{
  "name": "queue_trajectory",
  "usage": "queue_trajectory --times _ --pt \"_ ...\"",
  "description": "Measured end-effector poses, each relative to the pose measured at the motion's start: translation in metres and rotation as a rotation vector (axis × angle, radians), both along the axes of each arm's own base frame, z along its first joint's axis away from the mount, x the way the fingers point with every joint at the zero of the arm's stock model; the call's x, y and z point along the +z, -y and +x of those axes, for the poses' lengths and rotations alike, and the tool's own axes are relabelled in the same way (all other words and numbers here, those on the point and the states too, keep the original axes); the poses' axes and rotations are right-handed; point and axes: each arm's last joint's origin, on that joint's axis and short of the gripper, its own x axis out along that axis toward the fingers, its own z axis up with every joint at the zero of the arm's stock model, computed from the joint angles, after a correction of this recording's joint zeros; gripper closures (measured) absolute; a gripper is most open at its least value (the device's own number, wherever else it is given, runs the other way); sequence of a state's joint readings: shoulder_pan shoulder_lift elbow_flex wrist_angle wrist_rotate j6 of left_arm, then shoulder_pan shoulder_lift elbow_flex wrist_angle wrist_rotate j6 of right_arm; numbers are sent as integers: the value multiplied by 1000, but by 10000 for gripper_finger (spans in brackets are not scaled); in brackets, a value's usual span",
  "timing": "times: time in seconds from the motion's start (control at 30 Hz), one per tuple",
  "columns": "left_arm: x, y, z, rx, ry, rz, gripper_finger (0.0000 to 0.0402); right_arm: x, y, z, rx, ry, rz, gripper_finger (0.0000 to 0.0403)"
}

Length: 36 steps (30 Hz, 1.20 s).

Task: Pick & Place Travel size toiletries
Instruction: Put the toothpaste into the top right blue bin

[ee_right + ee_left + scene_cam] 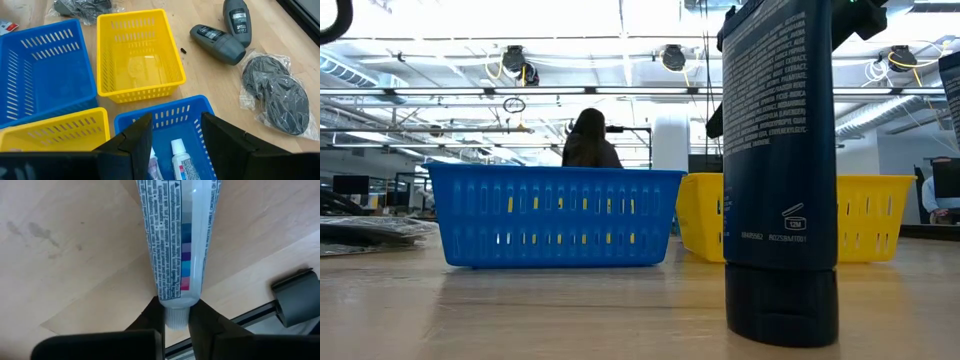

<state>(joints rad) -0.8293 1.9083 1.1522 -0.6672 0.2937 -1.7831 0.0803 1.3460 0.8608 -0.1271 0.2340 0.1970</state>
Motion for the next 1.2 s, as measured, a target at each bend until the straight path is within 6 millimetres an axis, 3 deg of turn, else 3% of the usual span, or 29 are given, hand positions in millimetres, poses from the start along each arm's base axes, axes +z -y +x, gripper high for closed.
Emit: queue_trajectory --times 0.27,0.6,0.9,1.2 --pt "11 -15 1 -28 35 72 362 0 0 0 0 0 0 243" --pt "81 -44 -12 -35 345 192 362 0 0 0 0 1 0 243" --pt "120 -80 -9 -181 680 511 362 6 0 5 0 79 6 243" --pt "128 -123 18 -274 730 857 362 23 -1 14 2 286 24 243"
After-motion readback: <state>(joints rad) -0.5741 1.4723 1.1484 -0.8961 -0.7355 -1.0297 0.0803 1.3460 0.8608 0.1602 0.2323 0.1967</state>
